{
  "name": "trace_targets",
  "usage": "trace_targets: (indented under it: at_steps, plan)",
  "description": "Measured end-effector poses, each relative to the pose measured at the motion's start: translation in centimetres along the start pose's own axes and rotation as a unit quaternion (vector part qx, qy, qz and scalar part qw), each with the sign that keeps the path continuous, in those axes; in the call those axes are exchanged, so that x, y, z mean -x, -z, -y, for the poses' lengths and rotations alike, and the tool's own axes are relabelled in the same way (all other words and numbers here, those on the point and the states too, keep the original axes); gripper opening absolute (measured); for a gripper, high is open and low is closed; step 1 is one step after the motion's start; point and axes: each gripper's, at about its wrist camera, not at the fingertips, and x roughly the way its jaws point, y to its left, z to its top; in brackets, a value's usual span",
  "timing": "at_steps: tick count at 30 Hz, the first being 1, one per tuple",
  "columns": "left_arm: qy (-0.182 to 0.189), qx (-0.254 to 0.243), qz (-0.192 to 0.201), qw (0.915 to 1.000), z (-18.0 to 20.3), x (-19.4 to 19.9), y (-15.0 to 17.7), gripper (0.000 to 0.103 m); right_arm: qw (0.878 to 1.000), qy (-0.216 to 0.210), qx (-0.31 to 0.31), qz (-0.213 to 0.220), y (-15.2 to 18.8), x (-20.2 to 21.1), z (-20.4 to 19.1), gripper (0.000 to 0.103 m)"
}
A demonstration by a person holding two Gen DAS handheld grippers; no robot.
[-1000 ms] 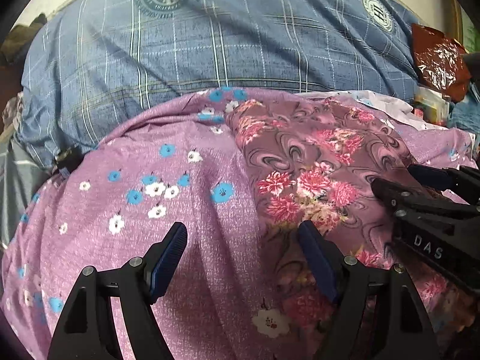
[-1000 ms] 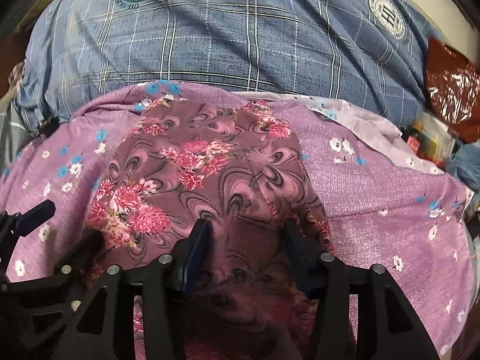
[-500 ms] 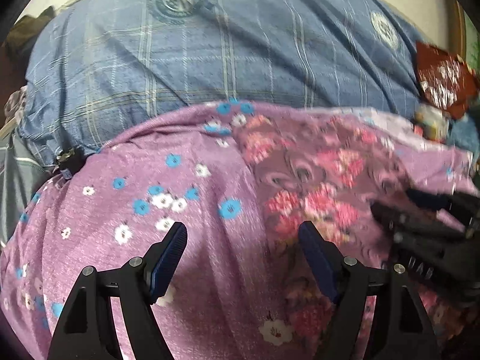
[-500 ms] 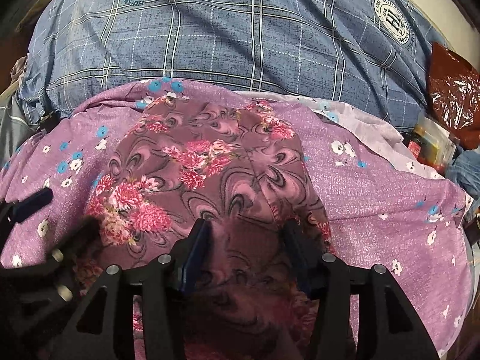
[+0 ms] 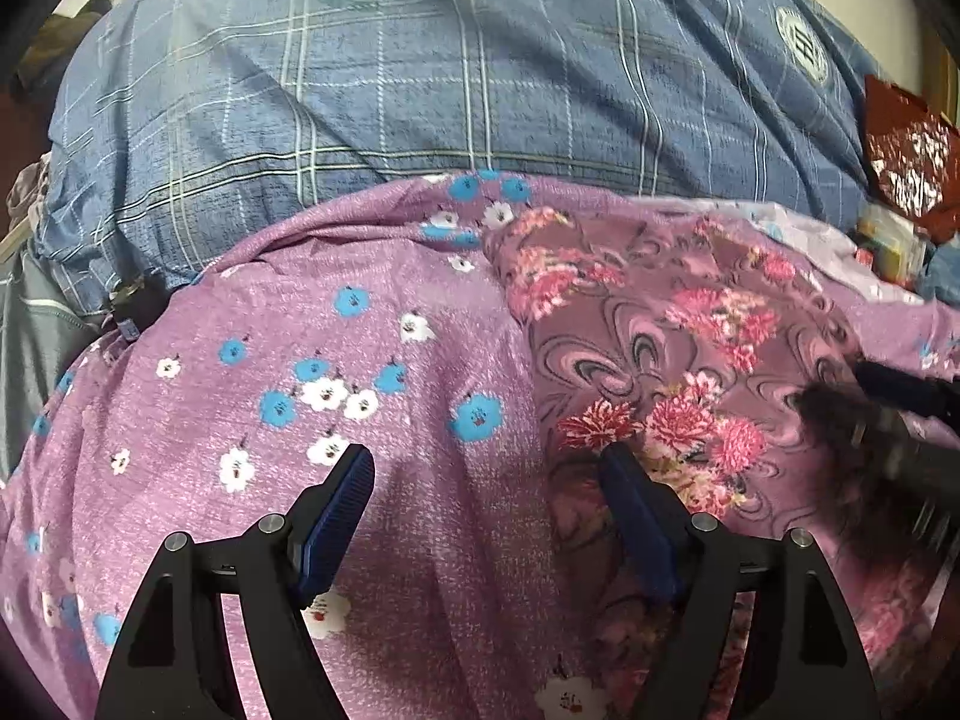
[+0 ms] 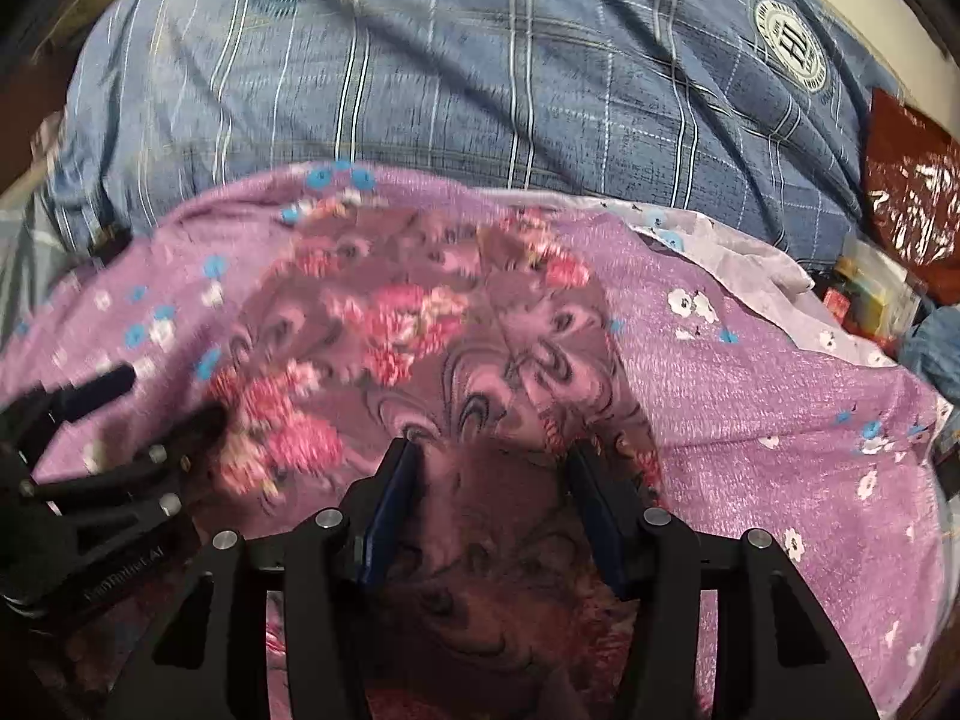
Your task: Fold small clothes
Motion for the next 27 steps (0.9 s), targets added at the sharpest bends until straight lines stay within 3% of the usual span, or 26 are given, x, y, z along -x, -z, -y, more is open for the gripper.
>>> trace_targets:
  at_steps: [3,5,8,10,15,20,22,24,27]
  plan:
    - [0.005,0.018,0.005,0.9998,-0.6,0.6,-0.2,0.077,0.999,-0.014,-0.045,0.024,-2.2,0.5,1.8,0.05]
    - [0.005,0.022,0.017,0.9996,-1.0,1.2,-0.4,0.077,0.997,-0.022,-0.065,0.022,-3.5,-0.2,2.6,0.045]
    - [0.006,0.01,0.013,0.9999,-0.9,1.2,0.0,0.077,0.992,-0.047,-0.109,-0.029,-4.6,-3.8,3.7,0.043]
    - [0.009,-0.008,-0.018,0.9998,-0.5,0.1,0.5,0.077,0.993,-0.031,-0.107,-0.045,-4.6,-6.1,3.6,0.044]
    - [0.018,-0.018,-0.009,0.9996,-0.5,1.0,0.3,0.077,0.994,-0.012,-0.097,-0.055,-6.3,-5.5,2.3,0.046]
    - [0.031,-0.031,-0.004,0.999,-0.6,1.9,0.9,0.077,0.997,-0.027,-0.076,-0.018,-8.9,-4.1,0.8,0.045]
    - [0.027,-0.047,-0.004,0.9986,-0.3,2.0,1.3,0.077,0.996,-0.028,-0.078,-0.039,-9.3,-5.8,0.5,0.045]
    - [0.025,-0.059,0.0,0.9979,-0.1,2.4,1.6,0.077,0.991,-0.021,-0.094,-0.098,-8.9,-9.7,0.9,0.046]
    - [0.027,-0.061,0.003,0.9978,-0.3,2.9,1.7,0.077,0.99,-0.015,-0.099,-0.102,-9.4,-10.1,0.8,0.048]
